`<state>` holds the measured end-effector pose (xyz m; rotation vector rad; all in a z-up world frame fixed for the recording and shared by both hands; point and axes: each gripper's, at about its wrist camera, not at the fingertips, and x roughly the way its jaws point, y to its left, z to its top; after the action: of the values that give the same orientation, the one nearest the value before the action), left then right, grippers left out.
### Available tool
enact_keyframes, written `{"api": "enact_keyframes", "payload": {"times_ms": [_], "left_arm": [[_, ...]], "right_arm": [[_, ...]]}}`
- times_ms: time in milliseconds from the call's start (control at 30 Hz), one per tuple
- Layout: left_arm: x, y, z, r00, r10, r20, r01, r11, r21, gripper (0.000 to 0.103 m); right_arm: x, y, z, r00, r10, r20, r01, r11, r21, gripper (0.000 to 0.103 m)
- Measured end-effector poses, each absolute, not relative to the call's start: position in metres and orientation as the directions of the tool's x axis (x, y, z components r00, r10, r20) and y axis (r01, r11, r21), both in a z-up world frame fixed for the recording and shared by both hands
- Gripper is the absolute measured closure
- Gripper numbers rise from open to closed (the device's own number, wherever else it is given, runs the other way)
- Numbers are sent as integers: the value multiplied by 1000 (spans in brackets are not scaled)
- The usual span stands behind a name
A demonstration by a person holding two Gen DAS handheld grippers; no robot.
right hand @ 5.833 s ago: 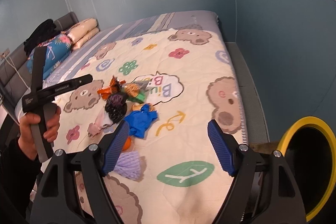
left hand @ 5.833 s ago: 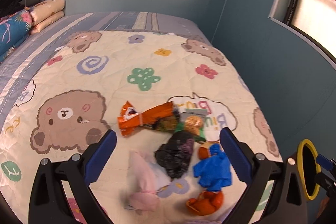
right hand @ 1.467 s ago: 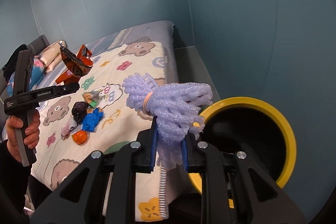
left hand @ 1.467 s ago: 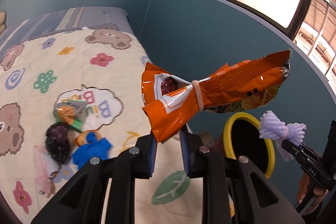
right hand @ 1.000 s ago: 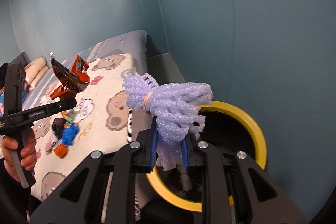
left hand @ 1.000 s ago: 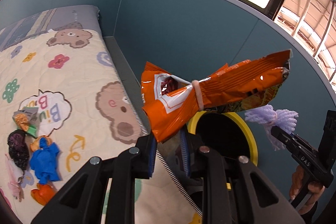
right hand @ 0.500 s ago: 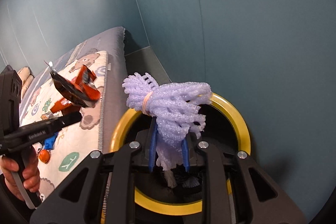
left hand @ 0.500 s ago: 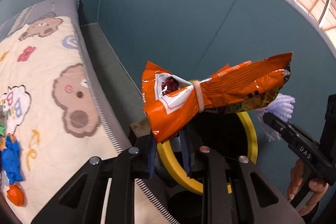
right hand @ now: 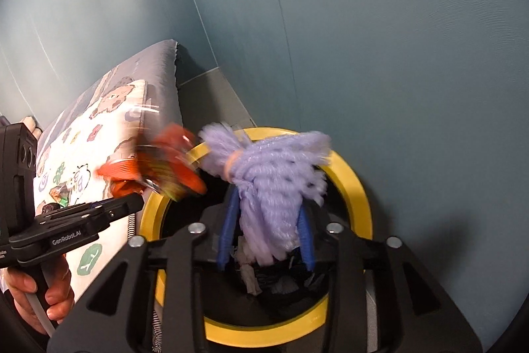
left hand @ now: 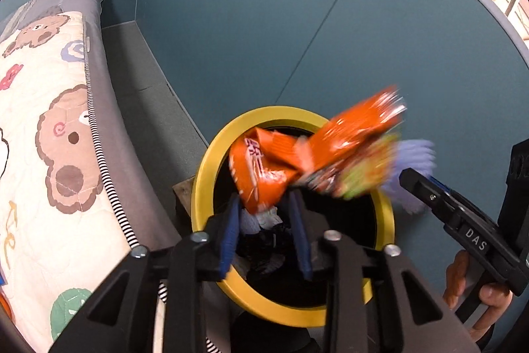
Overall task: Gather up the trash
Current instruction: 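Open both tools to drop the wrapper and foam net into the bin, then move both tools back over the trash on the bed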
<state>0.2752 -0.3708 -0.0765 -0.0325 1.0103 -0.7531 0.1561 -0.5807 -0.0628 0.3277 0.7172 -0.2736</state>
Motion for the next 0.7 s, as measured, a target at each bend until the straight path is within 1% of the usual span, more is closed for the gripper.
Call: {"api": "enact_keyframes", "payload": {"times_ms": [33,67,200,267,333,367,600,700], "left_arm": [[275,-371,-76,309,-583,-752,554,753,-356,65],[274,-370,-75,315,-582,-750,553,755,-353,60],[275,-363,-72,332,-578,-746,548,762,-346,51],[278,-355,-70,339,-575,-744,532,770,-353,42],[280,-345,-68,355,-569,-742,523,779,-346,39],[281,-341,-66,367,-560,-743,518,786,-336,35],[280,-292,-53,435,-522,-734,461,829,-316,26],[284,-269,-47,464,-497,-733,434,849,-302,23]], "right_arm": [[155,-582,-62,722,-136,-678,358,913,198,56],[154,-582,-62,722,-140,-678,362,911,197,56],[153,-581,-58,722,-145,-677,362,913,190,56],[154,-579,-57,720,-141,-679,359,913,191,55],[155,-579,-55,720,-137,-680,356,915,192,55],[157,-577,-54,720,-134,-681,352,916,193,55],[165,-549,-42,728,-93,-679,294,937,186,48],[170,-532,-36,735,-77,-673,267,946,183,43]]}}
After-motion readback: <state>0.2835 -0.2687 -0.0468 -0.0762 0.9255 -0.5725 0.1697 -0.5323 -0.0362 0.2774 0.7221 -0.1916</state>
